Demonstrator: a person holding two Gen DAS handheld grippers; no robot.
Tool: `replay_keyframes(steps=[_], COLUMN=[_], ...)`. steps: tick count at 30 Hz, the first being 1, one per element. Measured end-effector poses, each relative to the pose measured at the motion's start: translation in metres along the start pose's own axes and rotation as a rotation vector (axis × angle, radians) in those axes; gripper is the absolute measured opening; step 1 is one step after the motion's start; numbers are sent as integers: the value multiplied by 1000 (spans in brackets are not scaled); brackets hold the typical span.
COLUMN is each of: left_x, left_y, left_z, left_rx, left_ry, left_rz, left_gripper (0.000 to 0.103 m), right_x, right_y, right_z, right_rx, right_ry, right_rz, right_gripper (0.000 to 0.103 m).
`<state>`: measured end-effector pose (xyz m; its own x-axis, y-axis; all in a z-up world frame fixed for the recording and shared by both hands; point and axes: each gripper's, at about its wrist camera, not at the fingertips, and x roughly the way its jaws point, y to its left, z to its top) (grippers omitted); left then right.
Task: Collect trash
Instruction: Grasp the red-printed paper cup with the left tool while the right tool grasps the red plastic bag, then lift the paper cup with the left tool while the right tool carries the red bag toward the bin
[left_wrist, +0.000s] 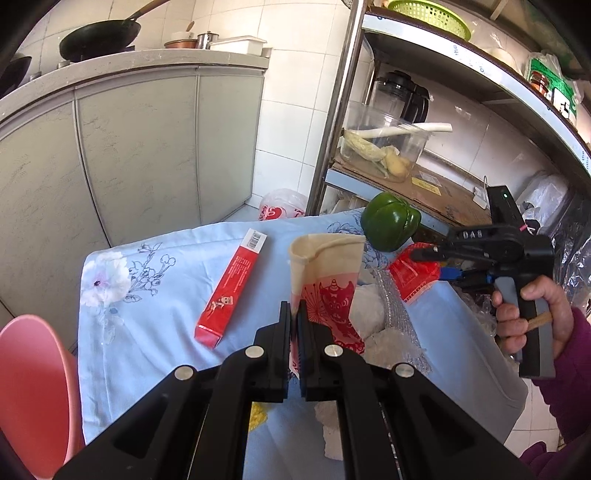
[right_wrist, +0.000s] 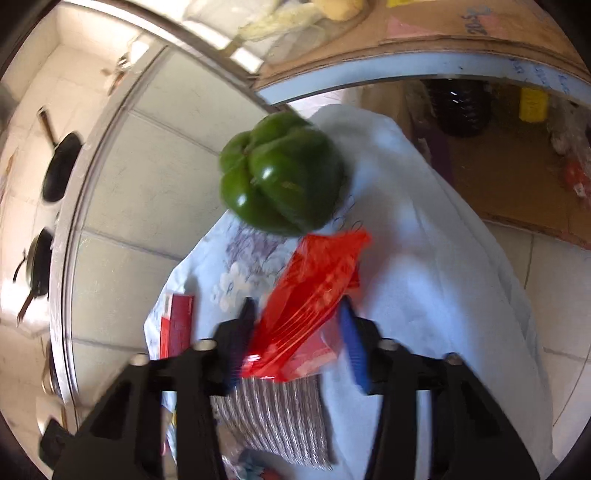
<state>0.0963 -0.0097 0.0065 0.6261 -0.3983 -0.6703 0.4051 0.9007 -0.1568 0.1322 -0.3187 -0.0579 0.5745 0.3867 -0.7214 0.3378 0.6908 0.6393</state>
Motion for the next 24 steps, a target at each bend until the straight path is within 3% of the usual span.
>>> replay_keyframes(steps=[3,6,13,24], left_x=[-9,-19,-39,-56], left_y=[2,3,6,11], left_z=[-3,-8,-24,-40], left_rx=[-21,-47,-123,-202], left_ry=[-10,-19,-29,-42], left_rz=[12,35,99,195], left_gripper=[3,3,3,3], right_x=[-9,-20,-59,-59], right_y=[6,15,56,88], right_z=[-14,-30,-77,-123], right_rx=[-93,-185,-486,-704], right_ry=[-19,-35,-141,-169], right_rz=[-14,2,40,30], right_gripper=[23,21,20,20])
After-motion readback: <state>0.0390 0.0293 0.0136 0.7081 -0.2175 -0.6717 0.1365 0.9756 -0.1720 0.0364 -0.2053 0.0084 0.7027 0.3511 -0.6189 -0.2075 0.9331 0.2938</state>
